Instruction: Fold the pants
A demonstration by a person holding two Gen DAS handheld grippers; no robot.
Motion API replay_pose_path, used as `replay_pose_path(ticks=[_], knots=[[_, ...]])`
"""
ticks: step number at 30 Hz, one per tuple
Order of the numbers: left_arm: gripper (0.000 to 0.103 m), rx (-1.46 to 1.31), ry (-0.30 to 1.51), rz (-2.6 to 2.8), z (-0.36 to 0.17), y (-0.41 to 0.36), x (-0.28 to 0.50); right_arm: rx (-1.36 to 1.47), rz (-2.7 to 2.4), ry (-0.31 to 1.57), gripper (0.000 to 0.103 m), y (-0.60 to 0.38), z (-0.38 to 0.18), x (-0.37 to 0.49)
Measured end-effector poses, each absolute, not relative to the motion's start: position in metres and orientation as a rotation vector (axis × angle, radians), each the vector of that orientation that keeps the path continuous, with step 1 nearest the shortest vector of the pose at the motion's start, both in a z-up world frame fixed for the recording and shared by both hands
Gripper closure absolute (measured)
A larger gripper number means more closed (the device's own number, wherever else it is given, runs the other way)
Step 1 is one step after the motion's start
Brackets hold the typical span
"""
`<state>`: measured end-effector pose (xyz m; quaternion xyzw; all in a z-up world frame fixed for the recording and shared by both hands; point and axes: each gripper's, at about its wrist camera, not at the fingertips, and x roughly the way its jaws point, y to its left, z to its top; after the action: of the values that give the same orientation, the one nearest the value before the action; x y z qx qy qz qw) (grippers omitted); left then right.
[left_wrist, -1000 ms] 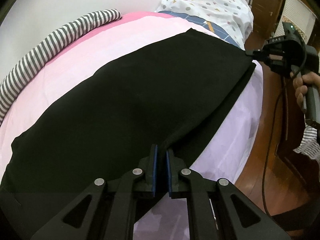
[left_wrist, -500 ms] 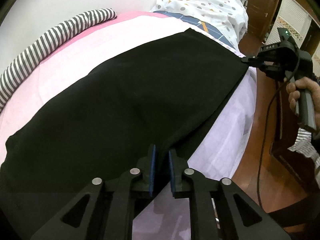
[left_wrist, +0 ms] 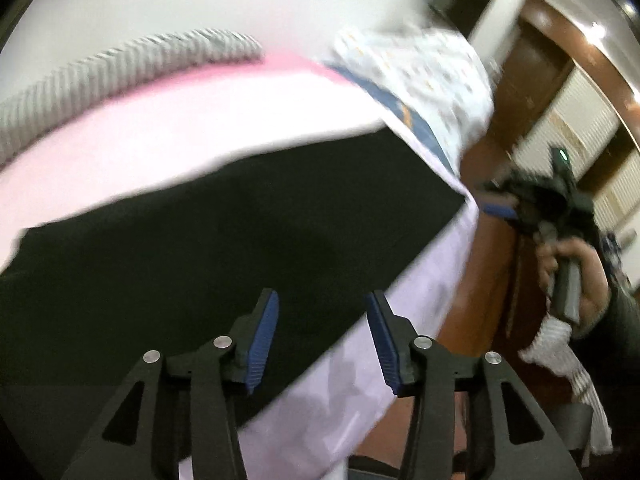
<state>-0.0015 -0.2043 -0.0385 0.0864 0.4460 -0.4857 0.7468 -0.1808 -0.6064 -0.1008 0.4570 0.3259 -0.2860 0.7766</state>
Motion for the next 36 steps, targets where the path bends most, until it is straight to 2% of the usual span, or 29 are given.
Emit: replay_pose_path(ticks=[5,10,21,27,33,34,35,36], knots=[[0.055,0.064,0.913,-0.845,-0.021,-0.136,0.039,0.851,-0.477,0.715,0.057,-0.580,-0.062,-0.139],[0.055,0.012,0.918,-0.642,-0.027,-0.069,0.067,0.643,-0.156,0.823,0.057,-0.504,-0.036,-0.037],[0.055,-0.030,1.008,-0.408,-0.075,0.022,0.075,0.398,0.388,1.090,0.058,-0.310,-0.056,0.138],[0.055,-0.033,1.013,-0.410,-0.086,0.031,0.074,0.268,0.523,1.186,0.061,-0.238,-0.076,0.182],[0.054,0.001,0.991,-0.426,-0.087,0.029,0.065,0.209,0.584,1.251,0.061,-0.216,-0.094,0.201],[0.054,0.005,0.988,-0.429,-0.087,0.028,0.064,0.198,0.596,1.259,0.063,-0.212,-0.096,0.201],[0.054,0.011,0.983,-0.434,-0.087,0.029,0.063,0.190,0.608,1.258,0.072,-0.210,-0.097,0.201],[0.054,0.013,0.980,-0.439,-0.086,0.030,0.061,0.176,0.619,1.252,0.088,-0.206,-0.097,0.201]])
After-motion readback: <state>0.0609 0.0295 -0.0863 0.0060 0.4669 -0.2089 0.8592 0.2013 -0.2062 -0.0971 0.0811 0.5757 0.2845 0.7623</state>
